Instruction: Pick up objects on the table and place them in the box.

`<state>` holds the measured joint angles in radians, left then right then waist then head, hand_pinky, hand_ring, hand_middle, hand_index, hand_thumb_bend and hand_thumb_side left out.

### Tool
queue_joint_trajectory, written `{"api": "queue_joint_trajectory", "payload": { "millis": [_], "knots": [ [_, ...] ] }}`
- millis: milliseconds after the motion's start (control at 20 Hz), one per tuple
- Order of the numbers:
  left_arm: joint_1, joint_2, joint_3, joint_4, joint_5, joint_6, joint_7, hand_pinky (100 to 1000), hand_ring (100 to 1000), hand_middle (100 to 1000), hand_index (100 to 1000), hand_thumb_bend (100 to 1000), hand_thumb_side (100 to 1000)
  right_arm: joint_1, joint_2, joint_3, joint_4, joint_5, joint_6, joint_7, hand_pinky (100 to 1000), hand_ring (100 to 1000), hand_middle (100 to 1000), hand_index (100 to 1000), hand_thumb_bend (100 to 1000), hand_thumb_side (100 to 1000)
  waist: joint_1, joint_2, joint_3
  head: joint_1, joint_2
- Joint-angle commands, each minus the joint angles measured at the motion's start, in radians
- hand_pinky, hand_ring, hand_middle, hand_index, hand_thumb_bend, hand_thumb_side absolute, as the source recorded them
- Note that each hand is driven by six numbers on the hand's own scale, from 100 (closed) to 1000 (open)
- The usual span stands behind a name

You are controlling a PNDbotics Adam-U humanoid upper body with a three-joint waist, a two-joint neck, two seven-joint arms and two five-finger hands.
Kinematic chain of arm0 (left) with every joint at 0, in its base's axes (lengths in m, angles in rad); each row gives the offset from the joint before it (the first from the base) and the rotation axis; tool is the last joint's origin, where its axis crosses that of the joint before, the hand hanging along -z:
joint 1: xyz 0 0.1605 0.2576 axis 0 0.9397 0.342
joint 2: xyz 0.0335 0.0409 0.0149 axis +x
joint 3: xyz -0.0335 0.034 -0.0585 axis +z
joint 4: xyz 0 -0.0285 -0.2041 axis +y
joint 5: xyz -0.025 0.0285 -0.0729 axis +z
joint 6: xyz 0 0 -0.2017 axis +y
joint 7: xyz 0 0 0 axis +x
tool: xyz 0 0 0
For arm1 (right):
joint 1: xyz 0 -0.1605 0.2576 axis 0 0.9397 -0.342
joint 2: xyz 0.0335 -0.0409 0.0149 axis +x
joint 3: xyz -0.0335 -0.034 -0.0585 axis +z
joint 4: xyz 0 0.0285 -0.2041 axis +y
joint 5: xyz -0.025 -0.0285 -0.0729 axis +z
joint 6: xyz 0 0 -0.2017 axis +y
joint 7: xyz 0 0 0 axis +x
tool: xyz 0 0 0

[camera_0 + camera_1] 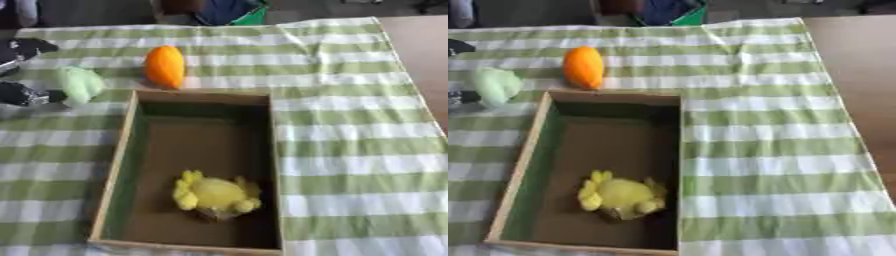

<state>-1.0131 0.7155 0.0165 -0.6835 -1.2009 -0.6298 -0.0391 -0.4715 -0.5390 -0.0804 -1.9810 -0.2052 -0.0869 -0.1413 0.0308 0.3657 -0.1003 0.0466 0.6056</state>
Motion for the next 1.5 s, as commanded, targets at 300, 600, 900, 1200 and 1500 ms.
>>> {"api": "queue_joint_trajectory", "payload": {
  "millis": [300,600,900,1200,1500],
  "knots": [
    [-0.016,0.006,0.017,-0.003,-0.021,0.025,-0.021,705,911,898,1000,670,1000,-0.016,-0.007,-0.015,-0.019,-0.015,0.002,0.004,744,754,617,875,100,888,0.007,-0.009,-0.015,0.015,-0.022],
    [-0.009,0.001,0.021,0.013,-0.073,0.059,-0.021,681,894,877,1000,696,1000,-0.017,-0.002,-0.017,-0.019,-0.021,0.007,0.003,743,753,614,874,100,883,0.012,-0.002,-0.020,0.019,-0.026],
    [-0.007,-0.003,0.017,0.015,-0.089,0.049,-0.026,626,833,801,885,573,1000,-0.012,0.001,-0.021,-0.019,-0.023,0.013,-0.002,742,752,613,873,100,880,0.014,0.000,-0.016,0.015,-0.020],
    [-0.005,-0.002,0.014,0.009,-0.081,0.042,-0.023,594,800,755,744,360,965,-0.012,0.002,-0.021,-0.019,-0.027,0.014,-0.007,742,752,612,871,100,880,0.013,-0.001,-0.013,0.015,-0.018],
    [-0.003,0.002,0.014,-0.010,-0.015,0.019,-0.018,589,789,741,732,100,729,0.000,0.007,-0.025,-0.019,-0.020,0.023,-0.006,742,752,610,871,100,880,0.012,-0.004,-0.010,0.003,-0.004]
  ]
}}
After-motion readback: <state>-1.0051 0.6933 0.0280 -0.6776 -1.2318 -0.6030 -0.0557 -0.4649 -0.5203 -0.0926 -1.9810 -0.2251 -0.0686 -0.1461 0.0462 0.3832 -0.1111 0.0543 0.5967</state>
